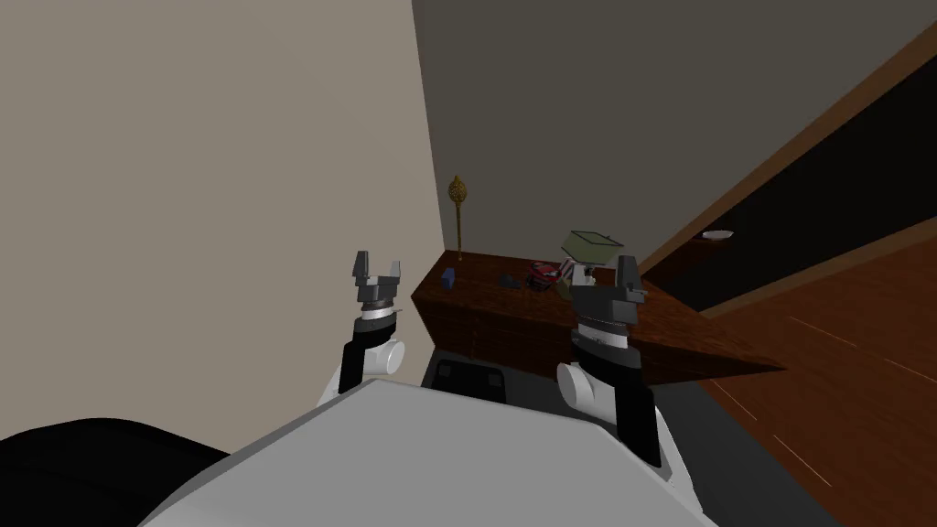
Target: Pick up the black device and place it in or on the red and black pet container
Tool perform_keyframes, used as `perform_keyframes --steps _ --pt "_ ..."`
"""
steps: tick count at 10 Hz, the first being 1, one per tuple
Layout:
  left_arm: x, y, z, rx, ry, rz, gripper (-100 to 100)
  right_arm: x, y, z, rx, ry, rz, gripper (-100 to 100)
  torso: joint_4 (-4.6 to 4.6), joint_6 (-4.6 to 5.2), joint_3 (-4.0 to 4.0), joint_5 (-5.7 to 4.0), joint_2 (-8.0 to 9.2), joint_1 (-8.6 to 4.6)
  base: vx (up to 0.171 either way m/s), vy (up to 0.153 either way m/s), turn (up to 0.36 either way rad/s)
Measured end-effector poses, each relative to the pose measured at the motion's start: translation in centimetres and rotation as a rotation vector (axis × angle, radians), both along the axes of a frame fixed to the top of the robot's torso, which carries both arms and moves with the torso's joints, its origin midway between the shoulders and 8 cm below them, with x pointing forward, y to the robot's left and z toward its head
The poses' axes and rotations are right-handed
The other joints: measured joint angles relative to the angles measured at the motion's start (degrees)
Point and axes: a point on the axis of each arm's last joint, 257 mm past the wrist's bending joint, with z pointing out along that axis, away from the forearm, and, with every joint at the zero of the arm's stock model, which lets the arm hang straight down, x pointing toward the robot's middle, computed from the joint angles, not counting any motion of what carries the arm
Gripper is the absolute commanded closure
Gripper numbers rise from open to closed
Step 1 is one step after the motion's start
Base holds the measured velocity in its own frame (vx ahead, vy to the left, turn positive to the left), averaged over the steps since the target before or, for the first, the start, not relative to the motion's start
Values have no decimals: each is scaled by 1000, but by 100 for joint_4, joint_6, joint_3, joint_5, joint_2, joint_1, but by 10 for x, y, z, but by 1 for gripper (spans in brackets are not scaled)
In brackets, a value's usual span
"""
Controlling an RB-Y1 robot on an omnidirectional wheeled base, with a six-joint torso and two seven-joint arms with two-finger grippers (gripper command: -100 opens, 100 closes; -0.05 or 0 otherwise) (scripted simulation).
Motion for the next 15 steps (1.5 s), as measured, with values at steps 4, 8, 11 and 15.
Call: perform_keyframes --steps 4,8,11,15 --pt "0 0 0 0 0 0 0 5 15 0 -102 10 56 -100 2 -1 5 -8 9 -35 -26 -87 216" --pt "0 0 0 0 0 0 0 17 30 -7 -221 32 118 -100 4 3 9 -9 15 -35 -52 -92 227" --pt "0 0 0 0 0 0 0 24 38 -16 -310 53 159 -100 3 4 6 -8 10 -33 -51 -79 252" --pt "0 0 0 0 0 0 0 32 47 -37 -450 94 217 -100 2 -3 4 -9 6 -38 -51 -84 285"
